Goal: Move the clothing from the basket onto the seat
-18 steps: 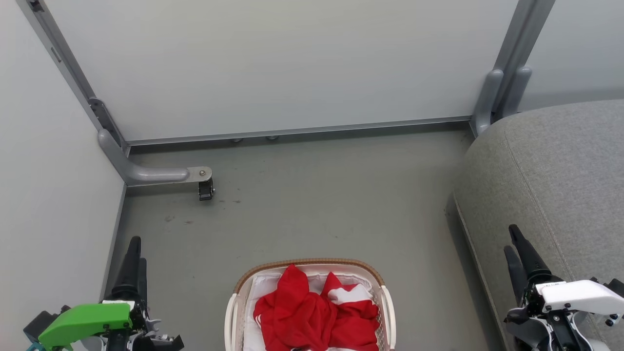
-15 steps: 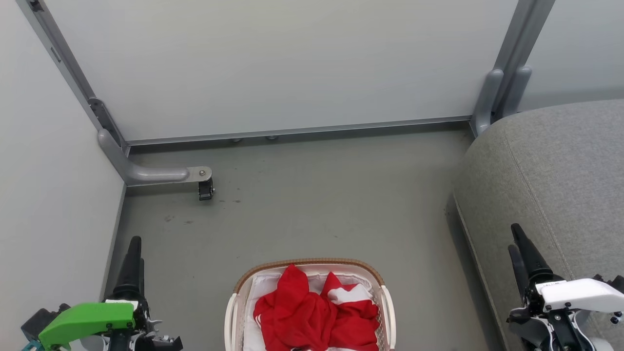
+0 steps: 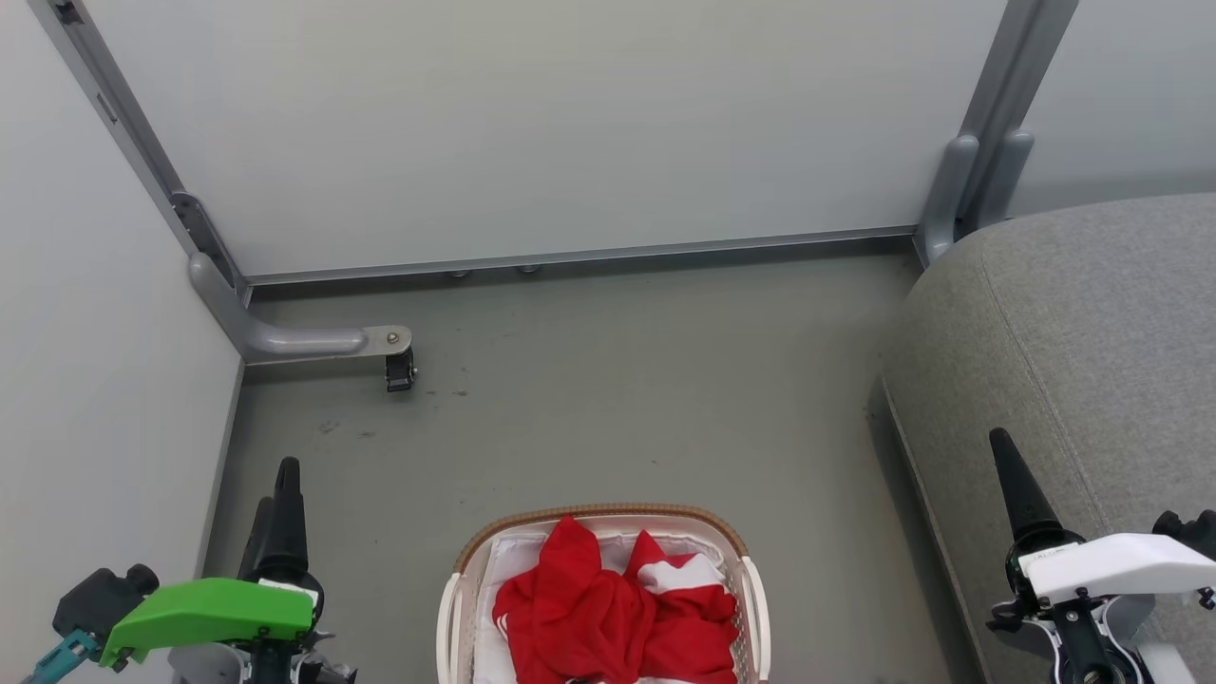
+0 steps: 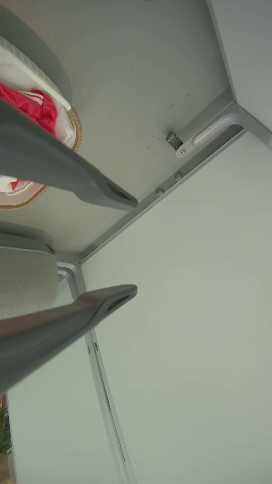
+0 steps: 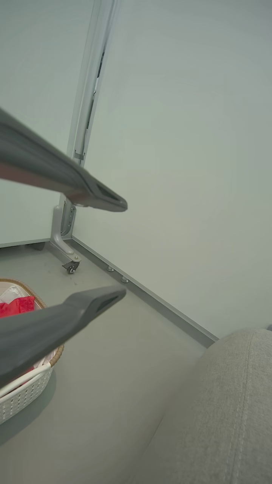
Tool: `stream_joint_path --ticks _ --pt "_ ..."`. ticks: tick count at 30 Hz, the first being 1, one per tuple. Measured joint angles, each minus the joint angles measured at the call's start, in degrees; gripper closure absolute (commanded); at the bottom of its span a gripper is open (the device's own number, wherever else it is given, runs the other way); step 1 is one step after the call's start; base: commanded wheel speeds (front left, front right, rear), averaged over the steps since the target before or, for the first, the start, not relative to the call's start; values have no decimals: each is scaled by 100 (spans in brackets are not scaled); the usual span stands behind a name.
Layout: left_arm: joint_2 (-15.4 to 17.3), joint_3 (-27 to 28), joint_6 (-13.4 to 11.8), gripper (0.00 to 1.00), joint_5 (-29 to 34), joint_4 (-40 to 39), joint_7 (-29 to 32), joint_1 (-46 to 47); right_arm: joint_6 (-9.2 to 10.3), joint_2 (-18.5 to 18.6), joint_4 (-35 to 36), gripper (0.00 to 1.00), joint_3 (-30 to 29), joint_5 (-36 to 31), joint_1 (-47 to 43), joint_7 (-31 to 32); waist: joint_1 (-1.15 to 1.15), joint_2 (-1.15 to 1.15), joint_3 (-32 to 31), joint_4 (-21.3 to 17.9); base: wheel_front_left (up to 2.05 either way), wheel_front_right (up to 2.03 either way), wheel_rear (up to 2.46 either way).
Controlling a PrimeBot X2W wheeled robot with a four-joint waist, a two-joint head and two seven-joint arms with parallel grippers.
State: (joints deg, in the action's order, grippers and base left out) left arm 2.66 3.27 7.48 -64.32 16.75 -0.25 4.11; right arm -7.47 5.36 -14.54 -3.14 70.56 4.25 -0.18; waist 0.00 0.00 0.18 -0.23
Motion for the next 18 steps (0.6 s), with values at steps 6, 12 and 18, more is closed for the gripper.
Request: stream_joint_path --ticks 6,12,18 --pt "33 -136 0 0 616 16 -142 0 0 36 8 0 25 -488 2 -138 0 0 1 -7 0 0 0" --pt "96 -281 -22 0 1209 35 -261 3 0 88 26 0 22 -1100 2 -249 0 0 2 -10 0 0 0" --pt "174 -378 -120 0 1774 44 -381 4 0 112 25 0 31 -1692 2 -381 0 0 -1 -8 0 0 0"
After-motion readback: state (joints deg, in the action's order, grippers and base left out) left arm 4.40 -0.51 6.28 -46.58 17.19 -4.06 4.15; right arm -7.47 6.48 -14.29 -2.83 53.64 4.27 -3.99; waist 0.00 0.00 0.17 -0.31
